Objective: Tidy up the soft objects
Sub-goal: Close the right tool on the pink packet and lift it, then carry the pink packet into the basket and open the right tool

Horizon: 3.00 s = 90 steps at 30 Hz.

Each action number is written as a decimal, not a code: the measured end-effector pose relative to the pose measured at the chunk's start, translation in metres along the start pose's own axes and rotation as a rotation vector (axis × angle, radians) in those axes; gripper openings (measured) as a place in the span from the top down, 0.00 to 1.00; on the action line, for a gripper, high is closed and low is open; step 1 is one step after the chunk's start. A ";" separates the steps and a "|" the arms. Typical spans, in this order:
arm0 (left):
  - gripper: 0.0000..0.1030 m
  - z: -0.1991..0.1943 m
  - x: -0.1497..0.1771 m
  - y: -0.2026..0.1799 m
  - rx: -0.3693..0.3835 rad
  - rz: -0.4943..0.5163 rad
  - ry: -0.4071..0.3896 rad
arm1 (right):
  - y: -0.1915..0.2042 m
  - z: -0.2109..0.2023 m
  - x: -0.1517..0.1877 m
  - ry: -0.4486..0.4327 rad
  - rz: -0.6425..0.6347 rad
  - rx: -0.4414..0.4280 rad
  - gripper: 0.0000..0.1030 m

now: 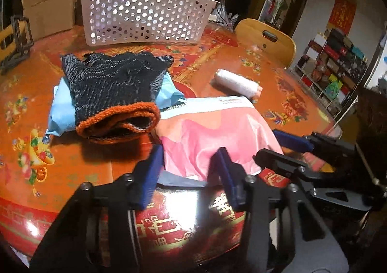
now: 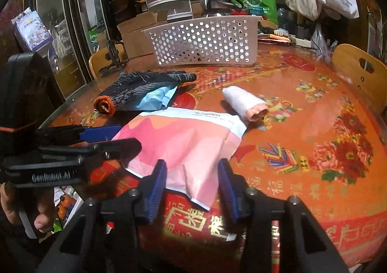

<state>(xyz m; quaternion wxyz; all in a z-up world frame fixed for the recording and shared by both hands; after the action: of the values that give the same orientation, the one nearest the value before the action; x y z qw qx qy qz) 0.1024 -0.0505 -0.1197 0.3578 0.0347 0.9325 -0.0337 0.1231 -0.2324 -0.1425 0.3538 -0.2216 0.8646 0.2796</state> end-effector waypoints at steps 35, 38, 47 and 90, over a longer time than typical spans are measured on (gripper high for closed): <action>0.97 -0.037 -0.008 0.006 0.074 -0.060 -0.083 | 0.028 -0.039 -0.014 -0.120 -0.094 0.033 0.89; 0.97 -0.047 -0.017 0.008 0.075 -0.067 -0.114 | 0.031 -0.044 -0.023 -0.137 -0.111 0.035 0.89; 0.98 -0.066 -0.043 0.021 0.064 -0.097 -0.185 | 0.046 -0.050 -0.056 -0.178 -0.188 0.053 0.89; 0.27 0.115 -0.371 0.090 -0.250 -0.085 -0.133 | -0.105 0.091 -0.320 -0.124 -0.111 0.205 0.38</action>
<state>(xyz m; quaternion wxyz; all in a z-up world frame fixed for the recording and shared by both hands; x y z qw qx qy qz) 0.4618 0.0140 0.0396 0.4187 -0.0522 0.9043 0.0654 0.4372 -0.1930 0.0045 0.4424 -0.2141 0.8515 0.1828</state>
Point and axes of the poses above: each gripper's, at about its wrist camera, not at the fingertips, and z roughly the way its jaws point, y to its left, x to its underside, the point moved 1 cm from there along z, roughly the way its jaws point, and after that the axes turned 15 degrees about -x, right-handed, at the moved point
